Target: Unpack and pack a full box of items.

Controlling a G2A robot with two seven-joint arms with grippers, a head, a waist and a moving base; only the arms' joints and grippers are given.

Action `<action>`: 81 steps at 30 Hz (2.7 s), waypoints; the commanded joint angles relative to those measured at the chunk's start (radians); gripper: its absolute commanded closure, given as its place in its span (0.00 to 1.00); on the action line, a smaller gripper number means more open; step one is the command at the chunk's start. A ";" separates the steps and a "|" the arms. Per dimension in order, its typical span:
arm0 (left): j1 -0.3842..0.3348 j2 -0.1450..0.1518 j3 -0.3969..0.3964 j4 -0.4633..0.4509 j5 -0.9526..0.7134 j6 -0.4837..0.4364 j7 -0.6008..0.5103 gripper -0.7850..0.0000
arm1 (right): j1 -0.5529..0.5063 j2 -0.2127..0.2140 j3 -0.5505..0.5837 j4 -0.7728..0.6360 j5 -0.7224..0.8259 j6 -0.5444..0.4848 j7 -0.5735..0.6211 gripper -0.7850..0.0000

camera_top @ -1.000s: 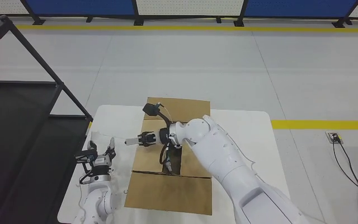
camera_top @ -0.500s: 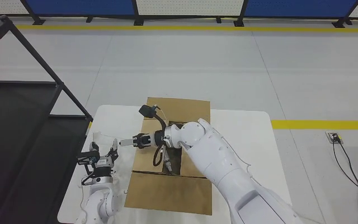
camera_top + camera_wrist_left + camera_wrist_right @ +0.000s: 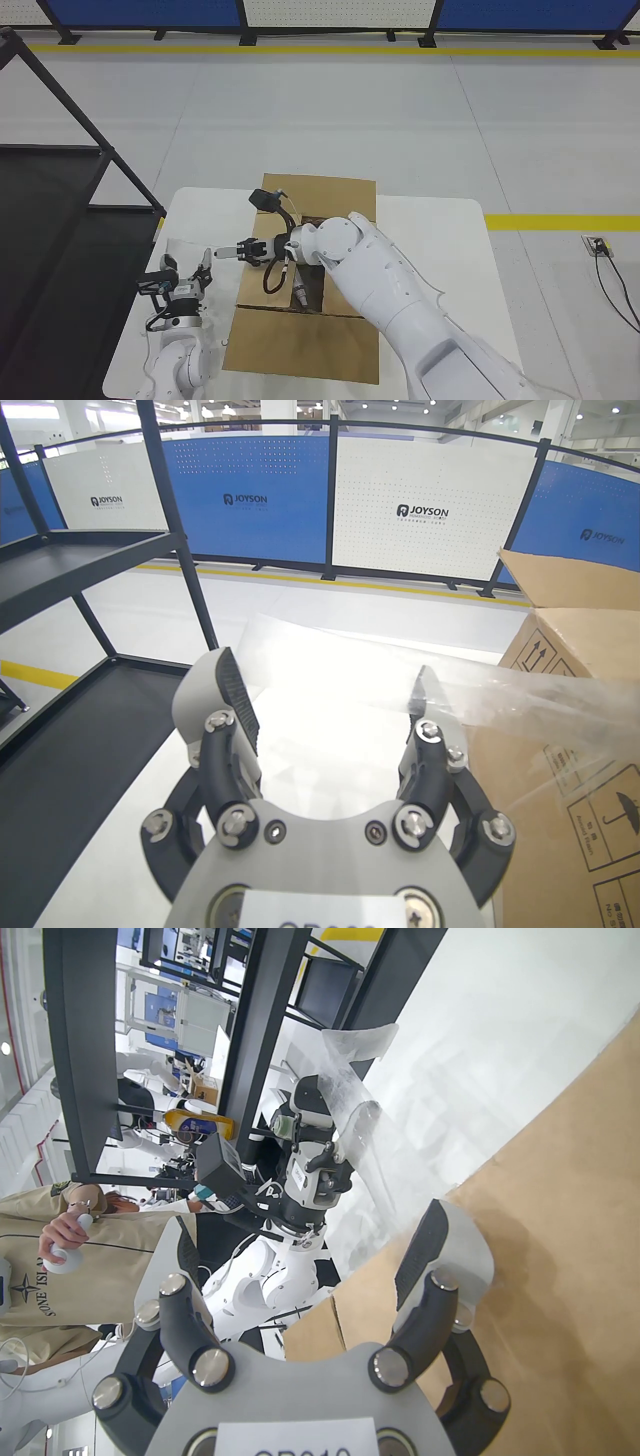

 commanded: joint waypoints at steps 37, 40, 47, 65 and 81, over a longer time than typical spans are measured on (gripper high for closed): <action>0.089 0.002 -0.086 -0.038 -0.009 -0.042 -0.034 0.00 | 0.015 -0.006 0.007 0.002 -0.024 0.040 0.001 0.00; 0.103 0.001 -0.087 -0.055 -0.016 -0.048 -0.037 0.00 | 0.015 -0.006 0.009 -0.001 -0.021 0.025 0.015 0.00; 0.117 -0.003 -0.085 -0.085 -0.027 -0.051 -0.049 0.00 | 0.021 -0.002 0.021 -0.008 -0.001 -0.019 0.046 0.00; 0.289 0.003 -0.175 -0.333 -0.161 -0.185 -0.111 0.00 | 0.060 0.072 0.088 -0.012 0.047 -0.243 0.162 0.00; 0.546 0.051 -0.378 -0.605 -0.566 -0.694 -0.648 0.00 | 0.023 0.187 0.126 -0.040 0.041 -0.344 0.113 0.00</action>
